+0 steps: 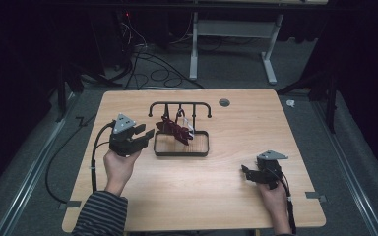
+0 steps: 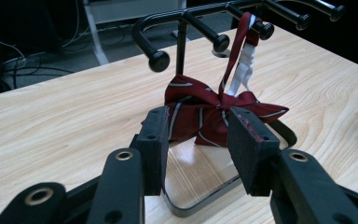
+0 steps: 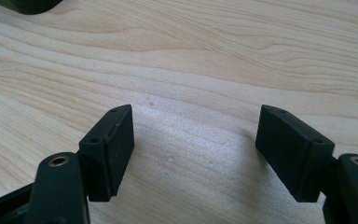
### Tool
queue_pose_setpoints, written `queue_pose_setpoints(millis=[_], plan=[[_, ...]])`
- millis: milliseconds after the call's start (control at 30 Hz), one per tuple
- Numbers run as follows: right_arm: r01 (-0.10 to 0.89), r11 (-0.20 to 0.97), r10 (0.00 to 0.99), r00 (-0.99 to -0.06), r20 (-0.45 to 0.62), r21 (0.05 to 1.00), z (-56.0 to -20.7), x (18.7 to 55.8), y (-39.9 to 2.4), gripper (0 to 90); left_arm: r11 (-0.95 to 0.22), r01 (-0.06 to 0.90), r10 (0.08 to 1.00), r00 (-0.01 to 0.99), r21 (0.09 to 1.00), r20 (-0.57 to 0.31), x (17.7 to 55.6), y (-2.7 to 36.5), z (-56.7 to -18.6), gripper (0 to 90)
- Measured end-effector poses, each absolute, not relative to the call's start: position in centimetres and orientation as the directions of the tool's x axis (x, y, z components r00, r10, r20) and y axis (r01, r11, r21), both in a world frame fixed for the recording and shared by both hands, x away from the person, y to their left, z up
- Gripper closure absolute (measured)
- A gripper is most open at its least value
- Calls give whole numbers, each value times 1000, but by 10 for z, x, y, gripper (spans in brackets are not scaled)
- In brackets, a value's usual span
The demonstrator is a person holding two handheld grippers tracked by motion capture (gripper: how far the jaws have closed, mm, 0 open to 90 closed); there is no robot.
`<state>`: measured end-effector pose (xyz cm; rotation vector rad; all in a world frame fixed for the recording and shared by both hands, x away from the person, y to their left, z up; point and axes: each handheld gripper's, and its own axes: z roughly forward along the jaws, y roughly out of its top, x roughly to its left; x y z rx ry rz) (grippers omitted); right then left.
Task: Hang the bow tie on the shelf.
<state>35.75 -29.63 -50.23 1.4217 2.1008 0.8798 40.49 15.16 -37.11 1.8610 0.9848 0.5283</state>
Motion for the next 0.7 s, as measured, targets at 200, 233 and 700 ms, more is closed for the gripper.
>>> queue_pose_setpoints(millis=[200, 233, 700], plan=[[642, 264, 931, -365, -16, 720, -502, 357, -296, 292, -235, 414, 816, 576, 879, -53, 402, 159, -373, 585], [642, 264, 931, -365, -16, 720, -502, 357, -296, 292, -233, 417, 818, 573, 878, -55, 401, 159, -373, 584], [642, 263, 931, -365, -15, 720, -502, 357, -296, 292, -216, 431, 830, 554, 876, -68, 394, 167, -380, 577]])
